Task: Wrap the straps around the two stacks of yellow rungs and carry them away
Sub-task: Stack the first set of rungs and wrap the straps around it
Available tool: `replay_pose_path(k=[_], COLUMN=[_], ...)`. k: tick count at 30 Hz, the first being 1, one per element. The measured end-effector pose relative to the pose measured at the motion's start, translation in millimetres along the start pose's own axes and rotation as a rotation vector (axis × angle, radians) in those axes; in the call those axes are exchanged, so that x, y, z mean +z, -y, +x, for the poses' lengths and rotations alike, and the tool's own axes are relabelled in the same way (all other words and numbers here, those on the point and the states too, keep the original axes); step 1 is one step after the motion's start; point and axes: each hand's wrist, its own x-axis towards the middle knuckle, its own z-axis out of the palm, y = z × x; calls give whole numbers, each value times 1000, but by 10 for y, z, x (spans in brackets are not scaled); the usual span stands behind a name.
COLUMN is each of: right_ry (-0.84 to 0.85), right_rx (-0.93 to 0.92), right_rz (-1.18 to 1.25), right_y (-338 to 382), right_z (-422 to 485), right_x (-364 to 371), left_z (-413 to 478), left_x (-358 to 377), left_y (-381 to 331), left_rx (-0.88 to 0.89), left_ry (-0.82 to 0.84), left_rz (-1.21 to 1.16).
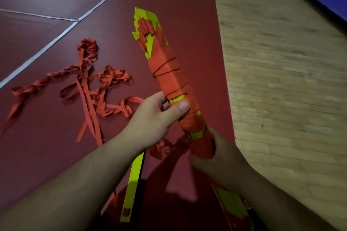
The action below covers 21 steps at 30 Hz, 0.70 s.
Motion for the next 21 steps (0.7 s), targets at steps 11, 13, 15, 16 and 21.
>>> replay_pose_path(k=[11, 13, 15, 16, 21], right_ry=[-91, -78, -48, -25, 111], right_rx=[43, 24, 13, 9, -5], right_rz=[16, 39, 104, 161, 411], right_y=[-83, -76, -46, -29, -44], right_z=[54, 51, 30, 16, -13], right_x=[-14, -34, -43, -37, 22], left_z=[37, 24, 5, 2, 8], left_x=[-165, -175, -152, -133, -129], left_y=[-162, -158, -123, -96, -1], left_rx=[102, 86, 62, 34, 21], left_ry=[-172, -157, -121, -99, -38], left_rz=[105, 64, 26, -7, 19])
